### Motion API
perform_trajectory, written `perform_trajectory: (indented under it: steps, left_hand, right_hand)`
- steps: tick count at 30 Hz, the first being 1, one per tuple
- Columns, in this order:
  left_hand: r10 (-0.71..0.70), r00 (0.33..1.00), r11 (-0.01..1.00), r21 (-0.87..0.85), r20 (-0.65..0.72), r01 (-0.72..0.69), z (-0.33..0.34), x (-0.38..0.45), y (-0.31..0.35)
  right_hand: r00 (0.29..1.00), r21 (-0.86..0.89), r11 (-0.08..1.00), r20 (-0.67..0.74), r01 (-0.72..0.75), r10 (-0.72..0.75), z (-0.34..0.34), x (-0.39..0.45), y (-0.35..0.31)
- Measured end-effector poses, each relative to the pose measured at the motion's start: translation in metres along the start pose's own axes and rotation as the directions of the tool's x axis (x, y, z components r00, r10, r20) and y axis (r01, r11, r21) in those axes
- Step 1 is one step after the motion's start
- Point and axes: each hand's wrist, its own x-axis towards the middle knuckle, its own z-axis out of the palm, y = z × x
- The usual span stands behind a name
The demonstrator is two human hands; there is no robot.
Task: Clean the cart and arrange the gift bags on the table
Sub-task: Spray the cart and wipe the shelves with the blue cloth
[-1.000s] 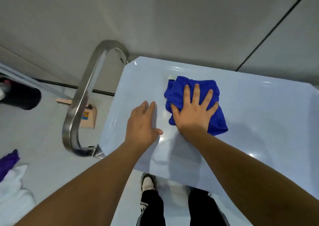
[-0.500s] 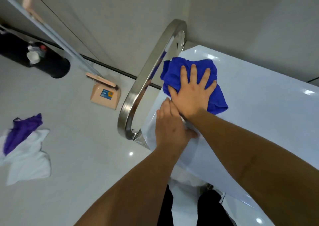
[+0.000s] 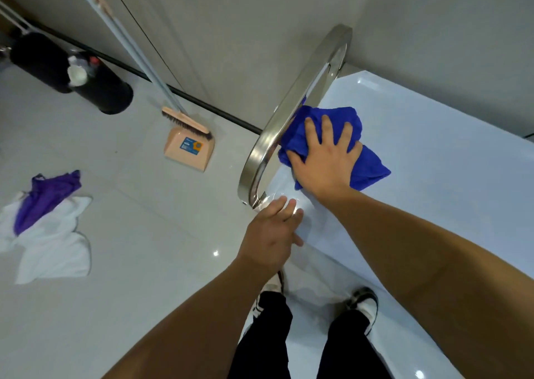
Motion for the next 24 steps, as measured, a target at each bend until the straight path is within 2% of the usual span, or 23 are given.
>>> perform_trajectory:
  steps: [3, 6, 8, 11, 15, 18, 20, 24]
  left_hand:
    - [-0.1, 0.993, 0.993, -0.063, 0.063, 0.104, -0.009, -0.003, 0.0]
    - [-0.095, 0.995, 0.988, -0.121, 0.029, 0.098, -0.013, -0.002, 0.004]
    - [-0.079, 0.994, 0.996, -0.043, 0.069, 0.082, -0.015, 0.003, 0.012]
    - [-0.143, 0.964, 0.987, 0.105, 0.224, 0.122, -0.027, 0.015, 0.025]
    - [-0.127, 0.955, 0.983, 0.165, 0.268, 0.084, -0.025, 0.016, 0.047]
    - [-0.072, 0.947, 0.981, 0.195, 0.313, 0.01, -0.009, 0.024, 0.087]
    - [0.015, 0.938, 0.981, 0.174, 0.345, -0.08, 0.004, 0.037, 0.126]
    - [0.196, 0.875, 0.962, 0.088, 0.443, -0.26, 0.032, 0.059, 0.21]
  right_hand:
    - [0.996, 0.002, 0.996, 0.004, 0.093, -0.093, 0.013, -0.034, -0.022]
    - [0.989, 0.021, 0.989, -0.016, 0.144, -0.144, 0.018, -0.048, -0.017]
    - [0.985, 0.024, 0.985, -0.011, 0.171, -0.17, 0.016, -0.047, -0.006]
    - [0.99, 0.038, 0.989, -0.017, 0.141, -0.141, 0.017, -0.056, 0.015]
    - [0.998, 0.058, 0.997, -0.028, 0.05, -0.048, 0.019, -0.08, 0.062]
    - [0.998, 0.084, 0.996, -0.046, -0.033, 0.036, 0.017, -0.098, 0.114]
    - [0.995, 0.094, 0.992, -0.046, -0.083, 0.088, 0.015, -0.11, 0.152]
    - [0.973, 0.132, 0.969, -0.067, -0.211, 0.221, 0.009, -0.141, 0.237]
